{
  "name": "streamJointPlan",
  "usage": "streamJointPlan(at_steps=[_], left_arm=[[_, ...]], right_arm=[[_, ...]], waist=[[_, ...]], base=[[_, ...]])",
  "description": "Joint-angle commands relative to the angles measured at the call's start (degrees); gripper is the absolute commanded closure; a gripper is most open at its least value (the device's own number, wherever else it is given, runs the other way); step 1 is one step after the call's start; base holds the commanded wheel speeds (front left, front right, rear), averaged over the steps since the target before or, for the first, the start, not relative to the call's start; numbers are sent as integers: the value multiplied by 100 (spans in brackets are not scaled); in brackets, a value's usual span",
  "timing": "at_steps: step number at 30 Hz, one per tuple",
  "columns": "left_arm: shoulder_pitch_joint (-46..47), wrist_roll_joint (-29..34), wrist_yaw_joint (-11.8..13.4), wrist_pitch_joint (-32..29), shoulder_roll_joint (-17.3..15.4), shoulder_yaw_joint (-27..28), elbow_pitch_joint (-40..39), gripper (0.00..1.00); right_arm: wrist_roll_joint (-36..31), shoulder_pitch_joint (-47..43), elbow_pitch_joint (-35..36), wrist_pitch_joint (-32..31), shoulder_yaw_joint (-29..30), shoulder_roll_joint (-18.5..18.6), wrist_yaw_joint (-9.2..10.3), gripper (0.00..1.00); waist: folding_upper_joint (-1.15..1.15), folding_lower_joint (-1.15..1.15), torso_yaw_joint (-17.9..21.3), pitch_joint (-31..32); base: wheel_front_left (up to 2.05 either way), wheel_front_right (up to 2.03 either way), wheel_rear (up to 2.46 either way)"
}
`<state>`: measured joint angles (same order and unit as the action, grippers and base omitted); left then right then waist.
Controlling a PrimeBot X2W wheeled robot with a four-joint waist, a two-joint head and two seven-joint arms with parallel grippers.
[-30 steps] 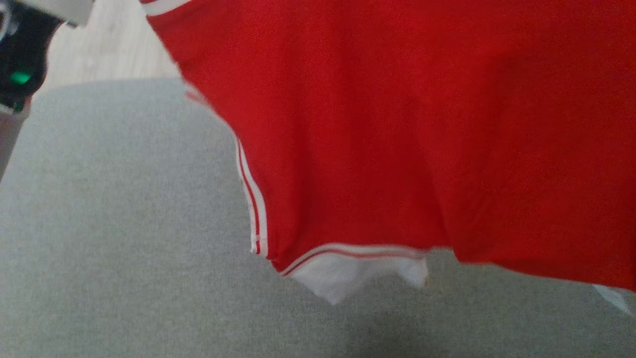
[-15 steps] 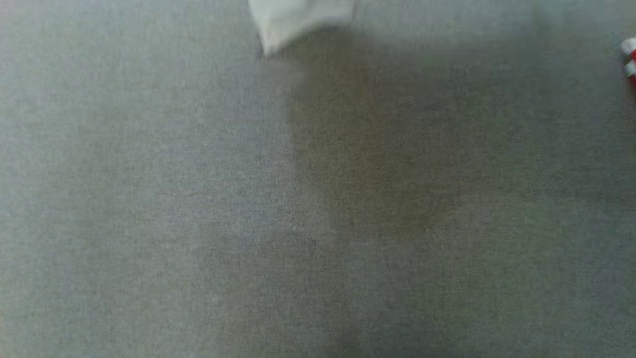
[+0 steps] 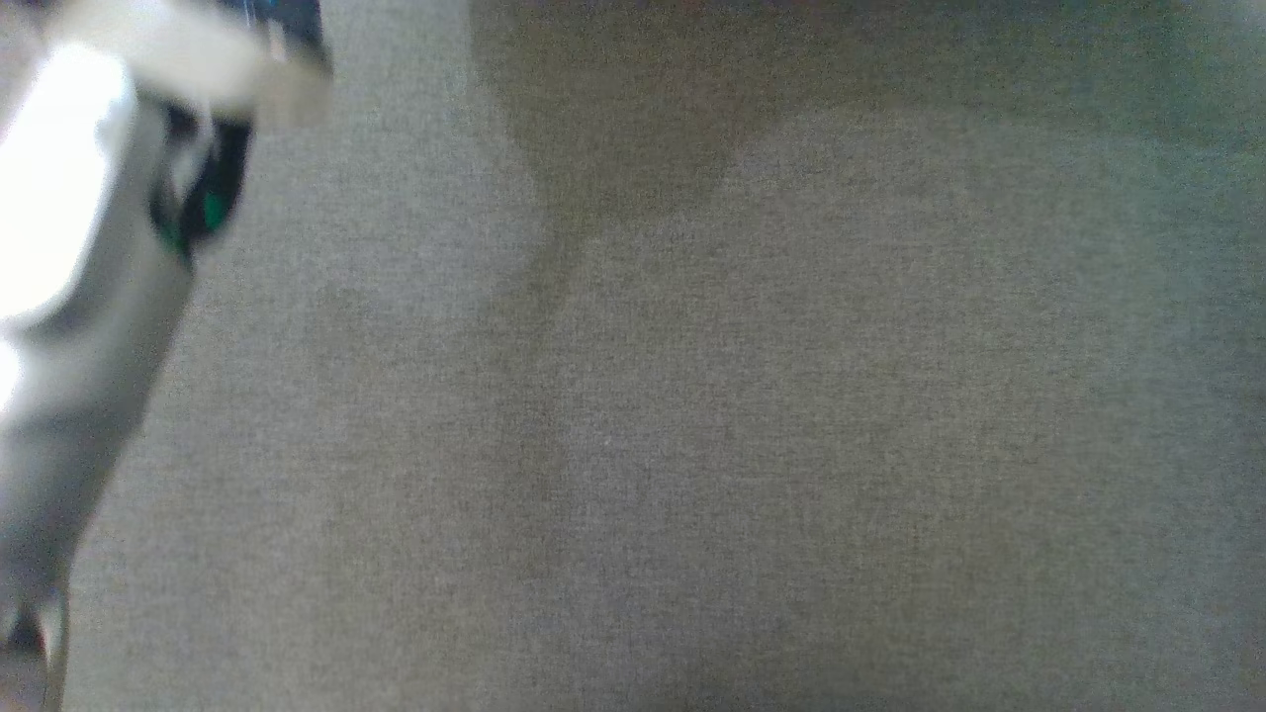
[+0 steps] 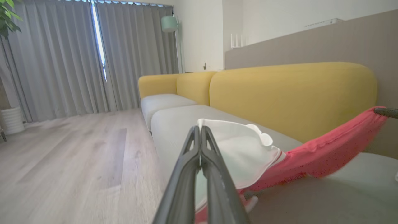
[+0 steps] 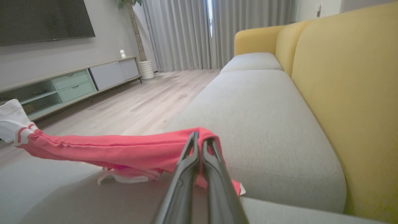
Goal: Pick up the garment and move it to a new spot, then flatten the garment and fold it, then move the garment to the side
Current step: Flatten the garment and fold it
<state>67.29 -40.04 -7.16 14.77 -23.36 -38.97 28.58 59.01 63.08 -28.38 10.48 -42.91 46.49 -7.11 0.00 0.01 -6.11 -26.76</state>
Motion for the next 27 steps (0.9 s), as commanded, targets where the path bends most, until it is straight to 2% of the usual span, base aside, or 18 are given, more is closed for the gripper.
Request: streamJointPlan(at_steps=[1, 3, 7, 10, 14, 20, 27], left_arm=[[-219, 24, -30, 22, -464, 200, -408, 100], [-1265, -62, -31, 22, -776, 233, -919, 100], [-2647, -178, 48, 22, -1129, 253, -1496, 100], [-3581, -187, 217, 22, -1276, 184, -1873, 100], [-4616, -176, 497, 22, -1312, 69, -2275, 100], [-5621, -323, 657, 10, -1333, -126, -2597, 100], [-6089, -754, 515, -639, -1577, -388, -2826, 100]], right_arm=[[165, -323, 91, 143, 4, 289, -37, 100], [440, -951, 174, 297, -114, 438, -37, 100], [700, -1853, 495, 401, -253, 640, -37, 100], [820, -2581, 711, 435, -314, 781, -37, 100], [883, -3498, 972, 448, -217, 854, -37, 100], [702, -4695, 1361, 451, 104, 776, -37, 100], [688, -5754, 1762, 451, 280, 800, -37, 100]], waist=[[0, -1, 20, 180], [0, -1, 58, 453], [0, -1, 124, 812], [0, -1, 135, 1061], [0, -1, 156, 1316], [0, -1, 206, 1599], [0, -1, 220, 1813]], base=[[0, 0, 0], [0, 0, 0], [0, 0, 0], [0, 0, 0], [0, 0, 0], [0, 0, 0], [0, 0, 0]])
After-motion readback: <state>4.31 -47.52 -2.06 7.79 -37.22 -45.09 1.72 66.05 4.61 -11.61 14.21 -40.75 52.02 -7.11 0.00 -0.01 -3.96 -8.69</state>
